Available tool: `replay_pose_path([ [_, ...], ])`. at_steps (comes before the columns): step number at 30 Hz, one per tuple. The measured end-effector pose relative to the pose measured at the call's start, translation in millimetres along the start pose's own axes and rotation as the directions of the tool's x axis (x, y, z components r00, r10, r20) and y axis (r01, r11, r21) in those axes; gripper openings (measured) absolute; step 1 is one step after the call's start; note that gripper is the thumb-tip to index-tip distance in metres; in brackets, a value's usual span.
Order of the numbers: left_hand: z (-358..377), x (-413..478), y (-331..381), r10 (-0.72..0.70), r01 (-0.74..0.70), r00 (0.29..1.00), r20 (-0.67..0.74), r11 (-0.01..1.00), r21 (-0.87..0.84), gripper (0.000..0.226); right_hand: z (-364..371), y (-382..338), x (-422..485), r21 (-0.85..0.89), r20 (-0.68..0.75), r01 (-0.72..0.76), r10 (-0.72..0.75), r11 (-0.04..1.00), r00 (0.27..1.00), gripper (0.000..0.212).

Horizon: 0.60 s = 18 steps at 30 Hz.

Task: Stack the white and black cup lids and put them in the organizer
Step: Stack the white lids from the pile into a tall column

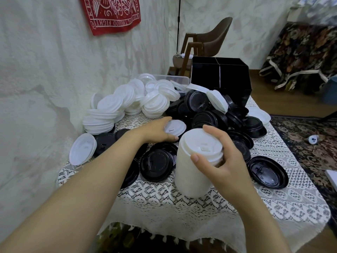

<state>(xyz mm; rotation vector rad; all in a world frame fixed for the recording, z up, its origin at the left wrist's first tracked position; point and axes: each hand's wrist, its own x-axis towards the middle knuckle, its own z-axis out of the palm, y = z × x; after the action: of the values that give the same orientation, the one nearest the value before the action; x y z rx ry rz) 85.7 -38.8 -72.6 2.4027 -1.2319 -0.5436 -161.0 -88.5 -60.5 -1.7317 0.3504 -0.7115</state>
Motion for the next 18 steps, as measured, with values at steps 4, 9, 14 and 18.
replay_pose_path([
  [4, 5, 6, -1, -0.007, 0.006, 0.999, -0.05, 1.0, -0.013, 0.075, 0, 0, 0, 0.004, 0.001, -0.002, 0.002, 1.0, 1.0, 0.06],
  [9, 1, 3, 2, 0.057, -0.051, 0.989, -0.133, 0.997, 0.049, 0.053, -1, 1, 0, 0.003, 0.005, -0.002, 0.002, 1.0, 1.0, 0.059],
  [14, -11, -15, 12, 0.102, -0.091, 0.977, -0.187, 0.994, 0.068, 0.077, -2, 1, -1, 0.002, 0.008, -0.011, 0.011, 1.0, 1.0, 0.06],
  [18, -21, -36, 25, 0.158, -0.157, 0.955, -0.251, 0.987, 0.027, 0.076, -2, 2, -1, -0.003, 0.005, -0.012, 0.012, 1.0, 1.0, 0.061],
])
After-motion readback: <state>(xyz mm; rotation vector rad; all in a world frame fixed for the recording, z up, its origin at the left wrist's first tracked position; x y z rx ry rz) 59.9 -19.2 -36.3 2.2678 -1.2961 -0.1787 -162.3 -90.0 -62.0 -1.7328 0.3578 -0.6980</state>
